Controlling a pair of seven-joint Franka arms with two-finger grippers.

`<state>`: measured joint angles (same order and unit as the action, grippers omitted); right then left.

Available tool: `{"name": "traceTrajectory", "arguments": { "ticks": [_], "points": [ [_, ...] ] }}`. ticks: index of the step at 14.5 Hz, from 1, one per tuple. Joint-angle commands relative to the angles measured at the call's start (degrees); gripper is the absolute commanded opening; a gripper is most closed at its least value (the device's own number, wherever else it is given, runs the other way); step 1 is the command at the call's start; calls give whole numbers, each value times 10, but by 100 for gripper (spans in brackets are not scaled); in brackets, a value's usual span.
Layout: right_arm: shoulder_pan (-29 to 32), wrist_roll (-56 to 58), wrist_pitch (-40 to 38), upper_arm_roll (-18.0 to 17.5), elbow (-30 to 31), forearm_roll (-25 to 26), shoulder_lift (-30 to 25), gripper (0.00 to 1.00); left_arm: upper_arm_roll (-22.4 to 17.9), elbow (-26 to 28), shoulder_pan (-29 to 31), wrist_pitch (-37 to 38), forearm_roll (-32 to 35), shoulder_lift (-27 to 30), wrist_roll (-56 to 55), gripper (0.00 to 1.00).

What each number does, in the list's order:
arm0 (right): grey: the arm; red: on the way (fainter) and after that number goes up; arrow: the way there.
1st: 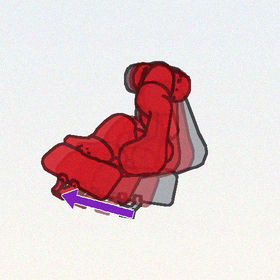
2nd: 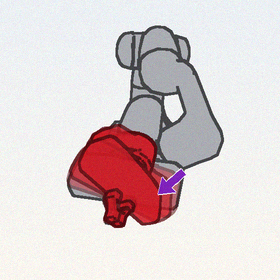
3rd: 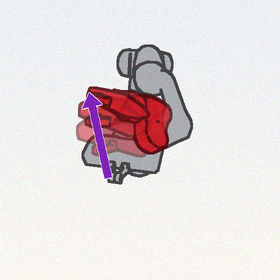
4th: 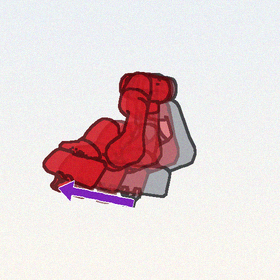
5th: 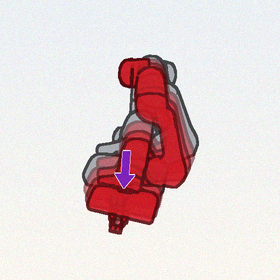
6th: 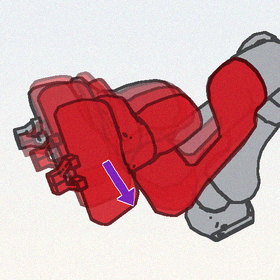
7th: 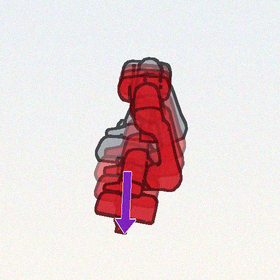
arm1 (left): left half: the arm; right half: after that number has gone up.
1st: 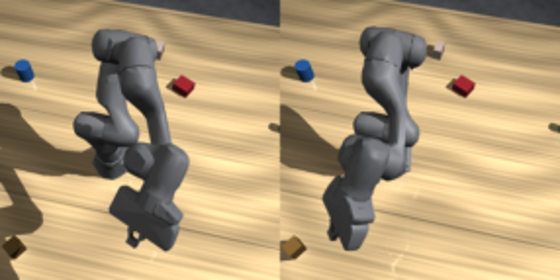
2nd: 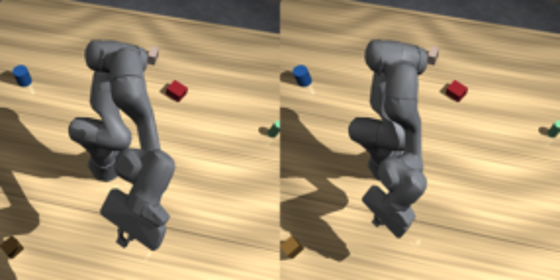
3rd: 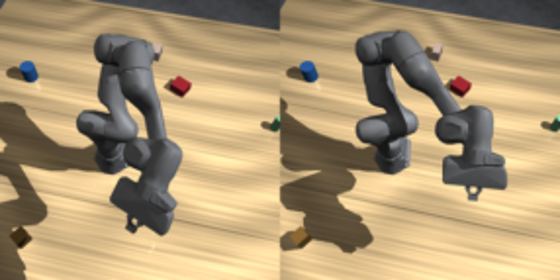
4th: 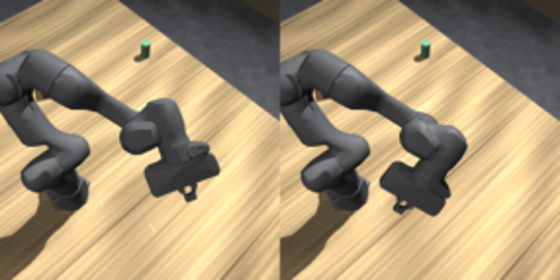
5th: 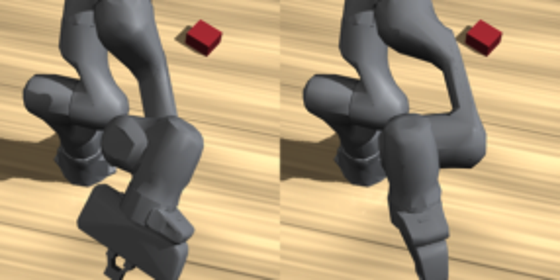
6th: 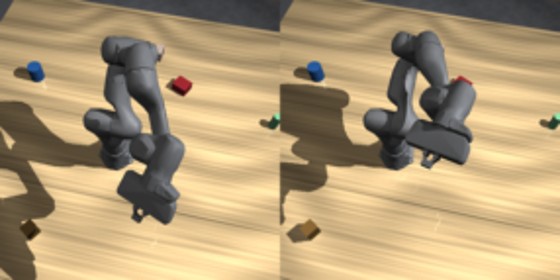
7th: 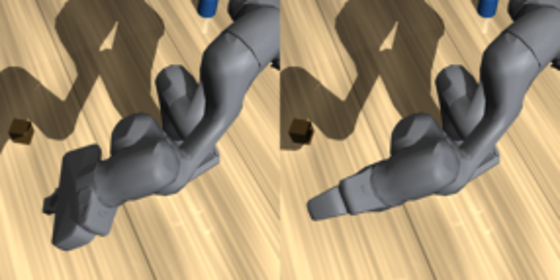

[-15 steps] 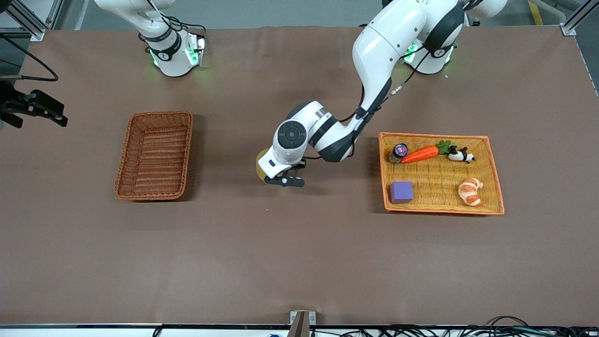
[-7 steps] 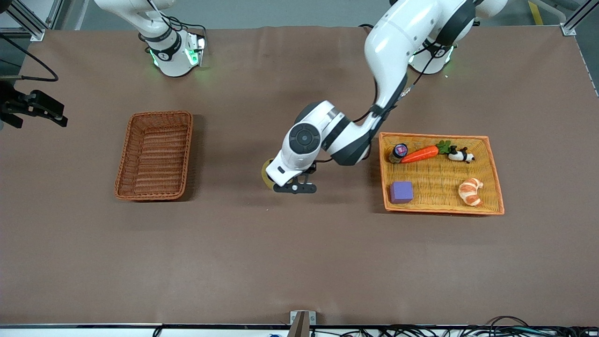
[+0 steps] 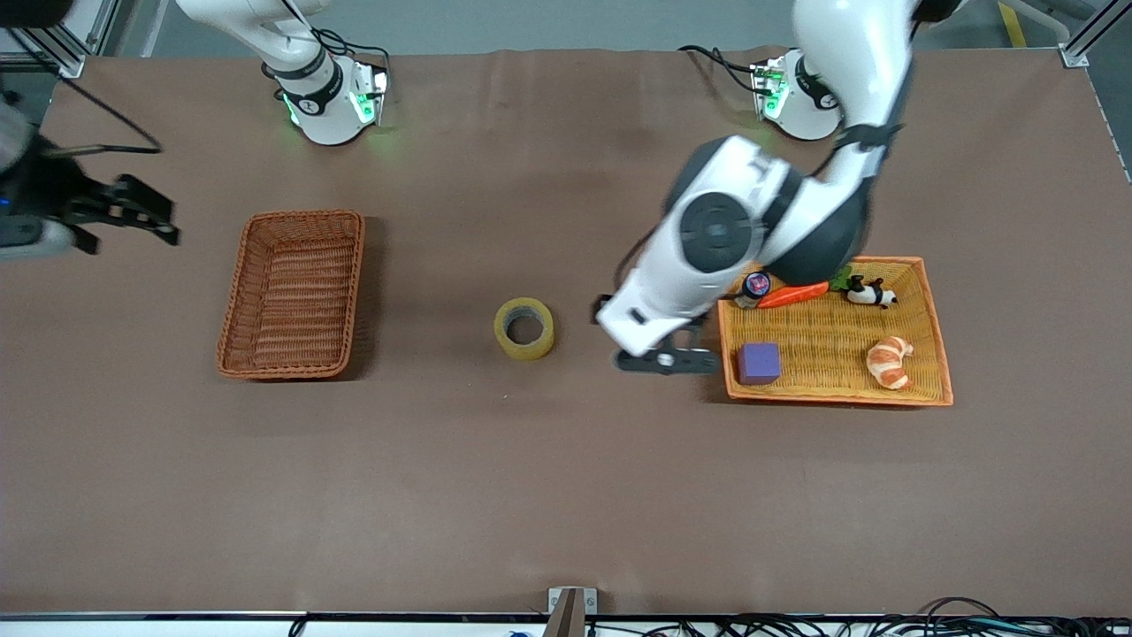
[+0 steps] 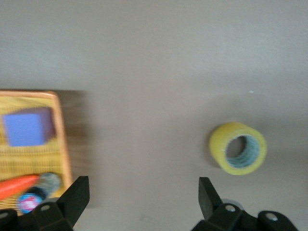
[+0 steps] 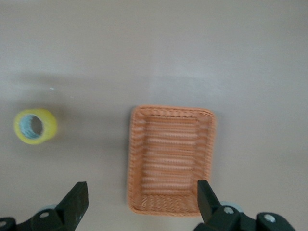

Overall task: Move tape to another basket
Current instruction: 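Withdraw the left gripper while the right gripper reaches the tape roll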

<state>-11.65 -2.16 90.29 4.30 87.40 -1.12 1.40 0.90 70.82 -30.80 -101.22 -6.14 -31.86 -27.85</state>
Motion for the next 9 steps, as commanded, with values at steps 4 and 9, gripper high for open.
{"name": "traceTrajectory", "arguments": {
  "ticks": [4,9],
  "points": [
    [-107,-92,30,3,9,3,53,100,-37,154,78,-7,-13,165,101,100],
    [-179,-153,136,1,33,4,175,100,-36,206,164,-6,-5,265,161,100]
  ]
}}
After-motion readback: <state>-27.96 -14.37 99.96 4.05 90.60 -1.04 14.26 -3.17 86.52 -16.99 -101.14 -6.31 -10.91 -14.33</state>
